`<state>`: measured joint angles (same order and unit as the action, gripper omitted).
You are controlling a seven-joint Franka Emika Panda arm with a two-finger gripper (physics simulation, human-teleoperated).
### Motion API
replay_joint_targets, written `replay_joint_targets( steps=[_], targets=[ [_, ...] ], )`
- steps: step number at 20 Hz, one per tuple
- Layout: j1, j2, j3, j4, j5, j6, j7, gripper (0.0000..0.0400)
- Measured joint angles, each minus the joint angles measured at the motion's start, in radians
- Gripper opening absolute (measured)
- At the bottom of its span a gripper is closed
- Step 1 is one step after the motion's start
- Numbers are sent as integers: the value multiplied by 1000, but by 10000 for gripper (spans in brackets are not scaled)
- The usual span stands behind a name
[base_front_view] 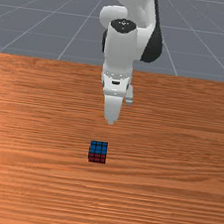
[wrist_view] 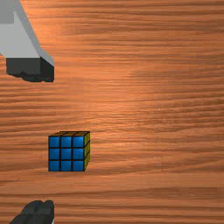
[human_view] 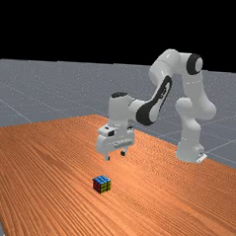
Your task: Rotate the cube till the blue face upward
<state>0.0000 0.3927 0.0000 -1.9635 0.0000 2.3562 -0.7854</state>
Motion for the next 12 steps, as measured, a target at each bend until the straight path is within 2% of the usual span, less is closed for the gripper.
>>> replay_joint_targets(
  steps=[1, 2, 3, 5, 6, 7, 8, 10, 12],
  targets=[
    [0, 0, 0, 0, 0, 0, 0, 249],
    [2, 1, -3, 3, 3, -4, 18, 308],
    [3, 2, -5, 4, 4, -7, 29, 344],
    [4, 3, -7, 6, 6, -9, 40, 379],
    [-2, 4, -17, 17, 10, -26, 43, 231],
    [-15, 5, -30, 27, 14, -40, 53, 140],
    [-25, 6, -43, 36, 17, -52, 74, 85],
    [-28, 10, -63, 49, 21, -70, 139, 31],
    [-18, 14, -77, 59, 24, -85, 216, 12]
  ],
)
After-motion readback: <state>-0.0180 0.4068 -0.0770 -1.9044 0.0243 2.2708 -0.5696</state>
